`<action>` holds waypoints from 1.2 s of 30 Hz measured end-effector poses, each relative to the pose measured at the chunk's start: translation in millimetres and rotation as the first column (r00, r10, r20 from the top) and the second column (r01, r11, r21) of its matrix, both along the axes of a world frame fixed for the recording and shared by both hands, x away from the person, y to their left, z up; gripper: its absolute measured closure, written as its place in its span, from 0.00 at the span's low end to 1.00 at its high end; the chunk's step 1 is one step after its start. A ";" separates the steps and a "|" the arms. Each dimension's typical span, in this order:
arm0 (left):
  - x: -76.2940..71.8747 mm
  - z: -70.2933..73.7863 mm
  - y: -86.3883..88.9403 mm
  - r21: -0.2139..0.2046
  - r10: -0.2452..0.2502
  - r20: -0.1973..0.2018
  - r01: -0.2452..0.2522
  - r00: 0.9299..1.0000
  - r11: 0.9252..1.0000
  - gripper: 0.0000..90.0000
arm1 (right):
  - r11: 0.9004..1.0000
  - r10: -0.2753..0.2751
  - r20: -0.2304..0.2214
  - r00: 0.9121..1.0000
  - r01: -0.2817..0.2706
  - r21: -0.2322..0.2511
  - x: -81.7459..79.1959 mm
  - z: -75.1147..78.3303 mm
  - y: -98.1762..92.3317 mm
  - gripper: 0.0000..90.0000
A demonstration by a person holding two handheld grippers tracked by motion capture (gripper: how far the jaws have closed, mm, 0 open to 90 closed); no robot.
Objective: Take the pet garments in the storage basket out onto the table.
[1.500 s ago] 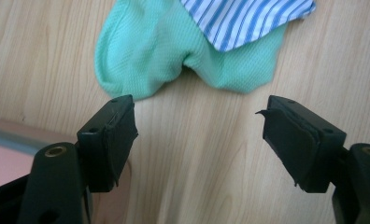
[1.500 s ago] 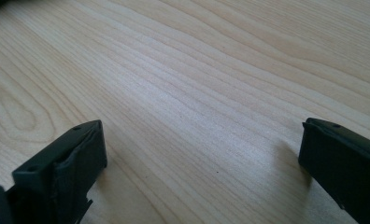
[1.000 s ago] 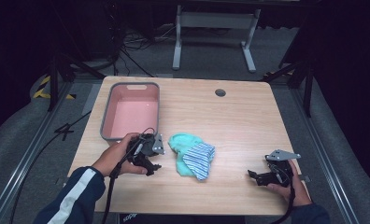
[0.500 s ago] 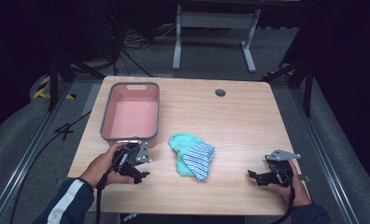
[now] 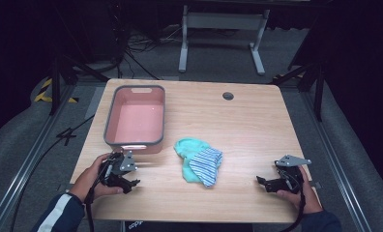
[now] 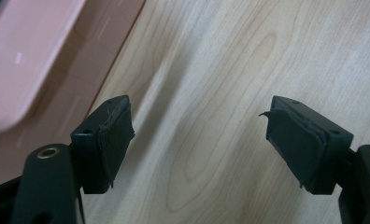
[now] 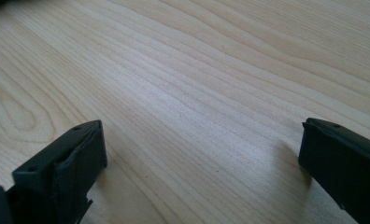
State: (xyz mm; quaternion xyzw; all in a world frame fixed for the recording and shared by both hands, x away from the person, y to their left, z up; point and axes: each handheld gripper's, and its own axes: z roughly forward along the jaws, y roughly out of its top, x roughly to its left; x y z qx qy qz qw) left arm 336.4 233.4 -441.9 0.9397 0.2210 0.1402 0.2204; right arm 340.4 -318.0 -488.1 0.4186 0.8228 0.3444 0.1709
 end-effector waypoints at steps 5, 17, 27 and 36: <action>2.4 -5.6 18.1 -0.044 0.032 0.005 -0.032 0.999 0.999 0.25 | 1.000 0.000 0.000 1.000 0.000 -0.001 0.0 0.0 -0.1 0.01; 1.0 -27.0 57.4 -0.175 0.101 -0.019 -0.103 0.995 0.979 0.23 | 1.000 0.001 0.001 1.000 -0.001 -0.001 0.1 0.0 -0.2 0.01; -6.1 -40.6 72.5 -0.315 0.143 -0.031 -0.145 0.989 0.938 0.20 | 1.000 0.004 0.000 1.000 -0.004 0.000 0.4 0.0 -0.2 0.01; -6.8 -40.1 71.3 -0.302 0.162 -0.033 -0.164 0.986 0.939 0.17 | 1.000 0.007 0.001 1.000 -0.007 0.000 0.4 0.0 -0.2 0.01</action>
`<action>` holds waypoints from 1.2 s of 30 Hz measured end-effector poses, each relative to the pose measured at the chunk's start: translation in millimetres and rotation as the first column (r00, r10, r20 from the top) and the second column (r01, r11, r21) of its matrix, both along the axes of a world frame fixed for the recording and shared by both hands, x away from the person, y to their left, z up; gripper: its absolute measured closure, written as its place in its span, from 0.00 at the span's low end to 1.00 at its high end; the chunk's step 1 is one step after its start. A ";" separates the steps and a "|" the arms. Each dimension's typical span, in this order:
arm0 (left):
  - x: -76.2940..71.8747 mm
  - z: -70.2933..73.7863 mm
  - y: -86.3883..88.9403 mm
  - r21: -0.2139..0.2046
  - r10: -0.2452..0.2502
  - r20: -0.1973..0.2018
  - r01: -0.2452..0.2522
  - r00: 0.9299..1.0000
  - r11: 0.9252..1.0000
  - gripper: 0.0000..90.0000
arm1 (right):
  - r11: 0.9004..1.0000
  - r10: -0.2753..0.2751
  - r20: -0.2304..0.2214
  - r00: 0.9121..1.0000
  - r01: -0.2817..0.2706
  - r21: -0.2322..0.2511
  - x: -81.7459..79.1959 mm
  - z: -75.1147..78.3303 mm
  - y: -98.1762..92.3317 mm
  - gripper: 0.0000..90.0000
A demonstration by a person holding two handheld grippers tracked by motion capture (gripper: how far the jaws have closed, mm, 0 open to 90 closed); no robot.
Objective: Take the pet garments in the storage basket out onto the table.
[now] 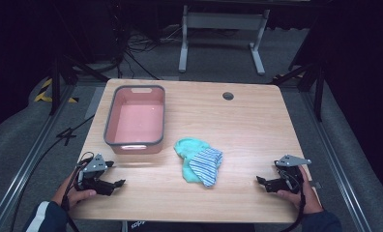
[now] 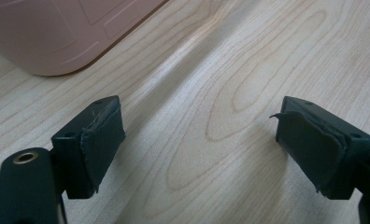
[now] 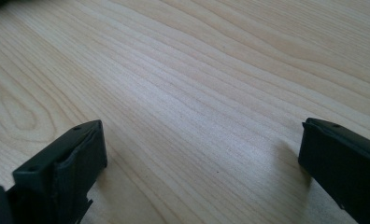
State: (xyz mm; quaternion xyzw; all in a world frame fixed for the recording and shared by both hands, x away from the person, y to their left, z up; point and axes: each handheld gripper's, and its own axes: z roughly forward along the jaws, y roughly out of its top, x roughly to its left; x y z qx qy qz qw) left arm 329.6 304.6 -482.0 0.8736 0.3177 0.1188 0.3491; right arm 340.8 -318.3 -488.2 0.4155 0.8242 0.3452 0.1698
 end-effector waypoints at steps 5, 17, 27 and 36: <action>0.7 -0.8 -0.6 -0.006 -0.002 0.003 0.002 1.000 1.000 0.16 | 1.000 -0.001 0.000 1.000 0.001 -0.001 -0.1 0.0 0.0 0.01; 0.9 -0.8 -0.7 -0.007 -0.002 0.002 0.002 1.000 1.000 0.16 | 1.000 -0.003 0.000 1.000 0.003 -0.001 -0.2 0.0 0.0 0.01; 2.4 -0.7 -1.3 0.001 -0.005 0.002 0.005 1.000 1.000 0.15 | 1.000 -0.003 0.000 1.000 0.003 -0.001 -0.3 0.0 0.0 0.01; 3.0 -0.9 -2.5 0.000 0.004 0.000 -0.004 1.000 1.000 0.13 | 1.000 0.000 0.000 1.000 0.000 0.000 -0.4 0.1 -0.1 0.02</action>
